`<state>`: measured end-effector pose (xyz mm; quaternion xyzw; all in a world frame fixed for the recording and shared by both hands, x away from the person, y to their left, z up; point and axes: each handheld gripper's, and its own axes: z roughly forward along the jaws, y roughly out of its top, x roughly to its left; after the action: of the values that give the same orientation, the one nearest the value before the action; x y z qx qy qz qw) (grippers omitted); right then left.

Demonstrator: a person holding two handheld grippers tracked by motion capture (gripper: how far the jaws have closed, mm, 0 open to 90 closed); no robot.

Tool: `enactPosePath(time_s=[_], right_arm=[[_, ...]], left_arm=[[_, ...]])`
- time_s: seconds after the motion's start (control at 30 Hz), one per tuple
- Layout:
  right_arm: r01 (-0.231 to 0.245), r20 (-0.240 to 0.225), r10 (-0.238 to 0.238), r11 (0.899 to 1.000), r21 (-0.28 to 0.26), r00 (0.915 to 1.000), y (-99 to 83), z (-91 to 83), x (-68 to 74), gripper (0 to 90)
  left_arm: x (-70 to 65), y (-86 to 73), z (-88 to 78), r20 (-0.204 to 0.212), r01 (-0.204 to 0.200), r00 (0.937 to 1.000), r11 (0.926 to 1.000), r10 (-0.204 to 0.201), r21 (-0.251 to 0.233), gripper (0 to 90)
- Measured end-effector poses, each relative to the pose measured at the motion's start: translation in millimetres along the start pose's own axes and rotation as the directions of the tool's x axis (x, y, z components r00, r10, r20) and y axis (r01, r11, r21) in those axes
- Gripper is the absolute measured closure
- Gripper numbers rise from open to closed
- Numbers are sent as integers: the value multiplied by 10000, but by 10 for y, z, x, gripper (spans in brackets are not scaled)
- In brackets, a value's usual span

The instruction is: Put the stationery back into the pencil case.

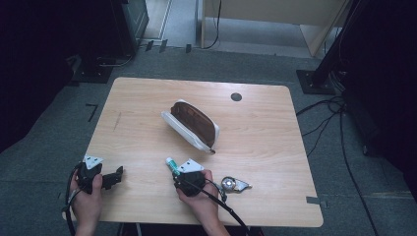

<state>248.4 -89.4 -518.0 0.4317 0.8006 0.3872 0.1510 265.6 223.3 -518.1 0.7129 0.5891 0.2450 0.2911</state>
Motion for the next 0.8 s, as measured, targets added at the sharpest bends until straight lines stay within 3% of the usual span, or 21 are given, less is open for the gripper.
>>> enactPosePath(time_s=[0.23,0.4,0.8], right_arm=[[325,-20,-325,9994,72,9995,-1,-10,-1,649],[273,-24,-273,9996,118,9996,-2,-30,-25,652],[32,-366,-46,9993,-378,9993,77,-196,-125,653]], left_arm=[[0,0,0,2,-2,10000,10000,2,0,84],[0,0,0,2,3,10000,10000,-3,-2,85],[0,0,0,1,0,10000,10000,0,-1,85]])
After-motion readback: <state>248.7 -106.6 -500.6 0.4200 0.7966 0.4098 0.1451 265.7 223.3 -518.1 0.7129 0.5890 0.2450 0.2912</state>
